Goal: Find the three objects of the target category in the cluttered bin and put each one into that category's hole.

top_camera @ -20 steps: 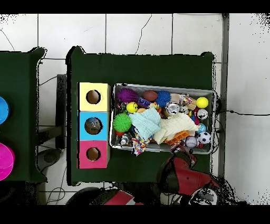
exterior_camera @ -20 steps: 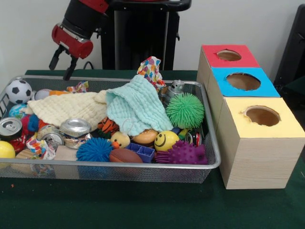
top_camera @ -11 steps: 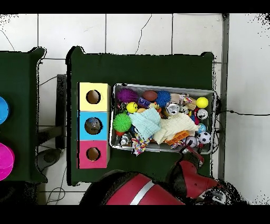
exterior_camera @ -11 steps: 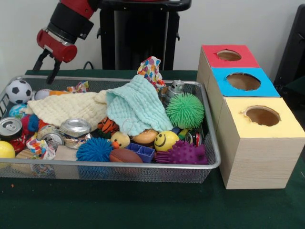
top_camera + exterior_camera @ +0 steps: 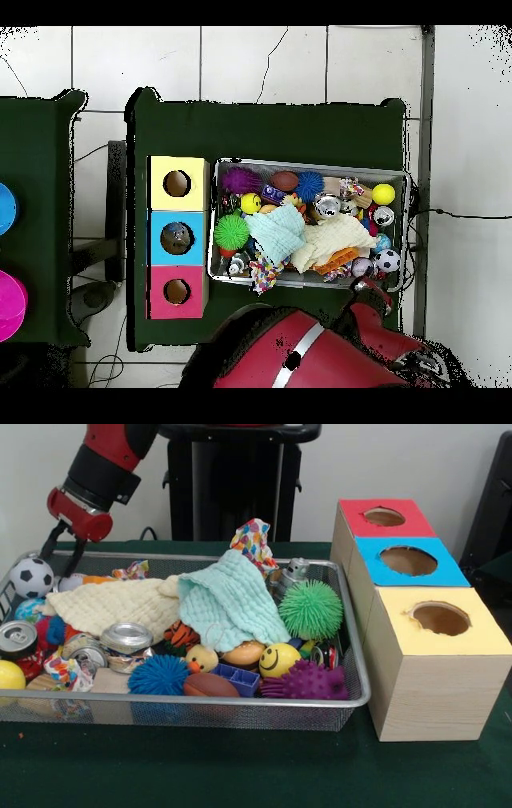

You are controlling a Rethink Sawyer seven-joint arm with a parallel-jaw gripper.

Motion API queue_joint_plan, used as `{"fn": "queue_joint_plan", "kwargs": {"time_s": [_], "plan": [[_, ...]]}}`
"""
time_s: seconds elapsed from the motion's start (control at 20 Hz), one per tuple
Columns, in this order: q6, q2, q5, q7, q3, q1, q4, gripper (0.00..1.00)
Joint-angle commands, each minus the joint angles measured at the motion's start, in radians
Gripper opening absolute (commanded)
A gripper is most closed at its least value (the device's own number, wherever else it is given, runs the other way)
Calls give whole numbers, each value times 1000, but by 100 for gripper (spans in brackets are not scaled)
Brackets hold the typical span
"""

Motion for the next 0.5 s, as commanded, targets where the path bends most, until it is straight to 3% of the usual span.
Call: {"fn": "queue_joint_plan", "kwargs": {"time_s": [0.05,0.35,0.5], "plan": [[93,98,-4,106,240,-86,-144,100],[86,107,-3,111,271,-110,-122,100],[135,84,-45,108,318,-145,-104,100]]}}
